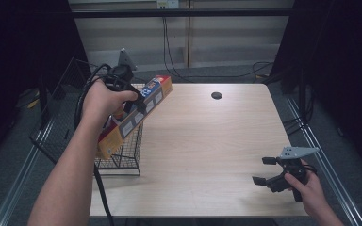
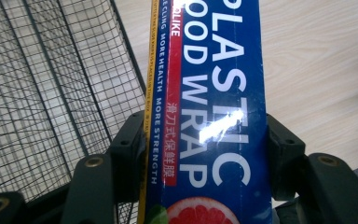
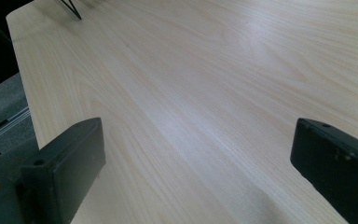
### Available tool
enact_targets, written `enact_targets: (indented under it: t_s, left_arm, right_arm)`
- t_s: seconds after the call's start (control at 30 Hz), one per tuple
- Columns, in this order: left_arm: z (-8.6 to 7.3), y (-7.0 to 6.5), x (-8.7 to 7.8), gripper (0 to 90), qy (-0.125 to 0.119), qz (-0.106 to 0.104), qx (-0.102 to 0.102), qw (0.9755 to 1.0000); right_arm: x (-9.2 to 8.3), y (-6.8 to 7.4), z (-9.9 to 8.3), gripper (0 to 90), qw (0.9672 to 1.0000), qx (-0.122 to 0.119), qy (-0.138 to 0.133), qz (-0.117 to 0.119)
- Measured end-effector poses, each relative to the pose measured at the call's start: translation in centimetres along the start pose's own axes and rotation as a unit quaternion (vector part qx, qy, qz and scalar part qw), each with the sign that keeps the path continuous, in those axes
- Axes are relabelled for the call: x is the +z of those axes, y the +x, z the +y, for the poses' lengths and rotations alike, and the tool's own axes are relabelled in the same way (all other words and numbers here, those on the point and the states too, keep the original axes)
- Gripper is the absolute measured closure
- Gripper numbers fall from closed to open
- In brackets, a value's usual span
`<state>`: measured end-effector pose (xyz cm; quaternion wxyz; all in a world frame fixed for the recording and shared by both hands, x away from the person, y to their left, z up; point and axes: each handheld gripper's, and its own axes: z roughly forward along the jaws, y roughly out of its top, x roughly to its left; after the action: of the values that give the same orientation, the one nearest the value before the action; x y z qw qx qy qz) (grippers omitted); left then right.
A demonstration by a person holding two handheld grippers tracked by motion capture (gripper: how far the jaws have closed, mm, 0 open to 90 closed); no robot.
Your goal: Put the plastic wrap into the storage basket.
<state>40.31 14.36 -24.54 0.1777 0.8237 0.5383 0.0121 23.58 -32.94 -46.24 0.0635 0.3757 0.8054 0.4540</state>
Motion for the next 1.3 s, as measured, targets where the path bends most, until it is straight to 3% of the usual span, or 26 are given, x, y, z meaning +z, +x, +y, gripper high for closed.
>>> enact_targets:
  t_s: [0.53,1.03,1.3]
  left_arm:
    - [-0.7,2.3,-1.1,43.4,-0.012,0.024,-0.042,0.9988]
    - [-1.3,4.0,-1.9,43.4,-0.017,0.023,-0.056,0.998]
    - [-1.5,4.9,-2.2,43.4,-0.022,0.022,-0.083,0.9961]
  right_arm:
    - [0.3,-0.1,-0.1,2.8,1.0,0.0,0.001,0.0]
    - [0.5,0.2,-0.1,2.9,1.0,-0.001,0.005,-0.002]
    - [0.6,0.1,-0.2,2.9,1.0,-0.001,0.005,0.001]
